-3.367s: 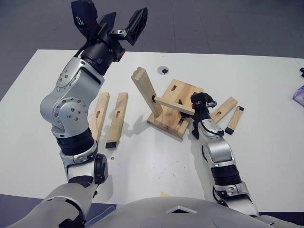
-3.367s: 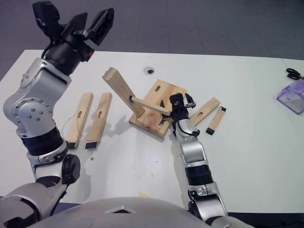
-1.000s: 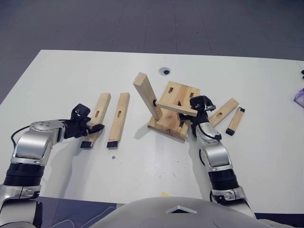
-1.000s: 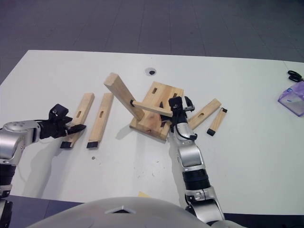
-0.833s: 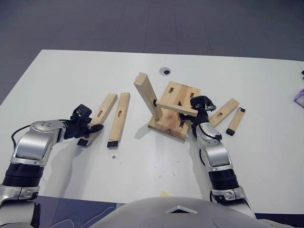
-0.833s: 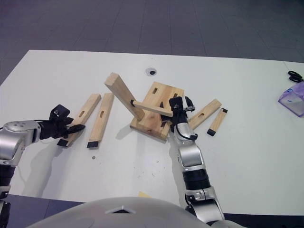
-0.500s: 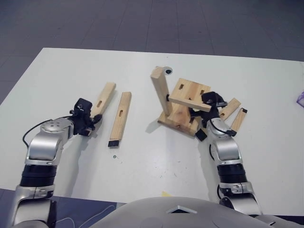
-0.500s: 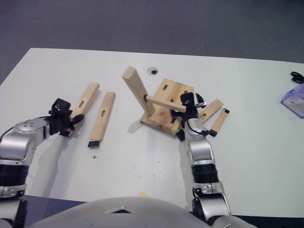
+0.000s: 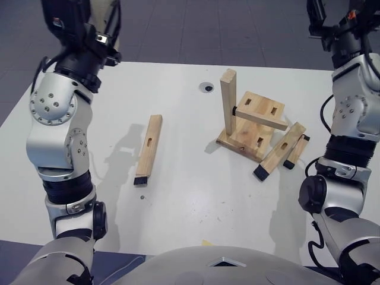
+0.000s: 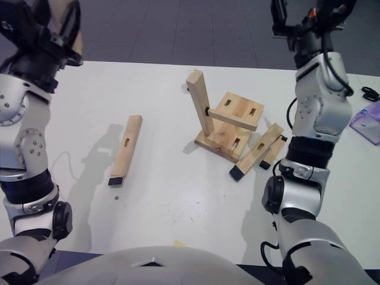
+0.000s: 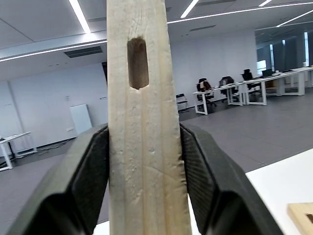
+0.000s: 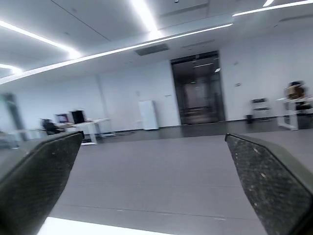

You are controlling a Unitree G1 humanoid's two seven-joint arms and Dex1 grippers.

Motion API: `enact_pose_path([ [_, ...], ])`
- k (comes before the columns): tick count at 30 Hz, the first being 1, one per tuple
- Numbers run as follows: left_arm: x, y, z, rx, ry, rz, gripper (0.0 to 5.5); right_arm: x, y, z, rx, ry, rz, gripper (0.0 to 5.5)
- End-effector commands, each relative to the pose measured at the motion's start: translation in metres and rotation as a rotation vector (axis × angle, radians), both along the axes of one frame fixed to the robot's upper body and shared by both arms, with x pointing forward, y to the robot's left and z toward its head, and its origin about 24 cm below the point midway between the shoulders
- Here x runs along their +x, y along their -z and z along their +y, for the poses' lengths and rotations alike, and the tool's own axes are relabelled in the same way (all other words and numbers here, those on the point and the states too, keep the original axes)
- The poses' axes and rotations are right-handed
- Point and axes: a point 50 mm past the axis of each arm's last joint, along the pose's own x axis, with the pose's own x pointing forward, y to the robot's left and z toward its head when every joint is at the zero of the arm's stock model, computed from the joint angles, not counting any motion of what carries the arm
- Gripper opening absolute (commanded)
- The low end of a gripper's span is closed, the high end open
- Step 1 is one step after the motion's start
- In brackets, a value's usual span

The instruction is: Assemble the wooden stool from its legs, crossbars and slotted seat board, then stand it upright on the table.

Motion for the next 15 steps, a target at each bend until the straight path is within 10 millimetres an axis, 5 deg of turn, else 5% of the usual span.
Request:
enact_pose_path([
  [1, -0.014, -0.016, -0.048, 0.152, 0.279, -0.12, 2.1, -0.051, -0.058, 0.048, 0.166, -0.699, -0.202, 5.4],
  [7, -0.028, -0.001, -0.076, 0.172, 0.444, -0.096, 2.1, -0.064, -0.022, 0.087, 0.192, -0.842, -0.056, 5.4],
  [15, -0.031, 0.007, -0.09, 0.252, 0.488, -0.096, 2.1, -0.067, -0.023, 0.096, 0.268, -0.811, -0.02, 5.19],
])
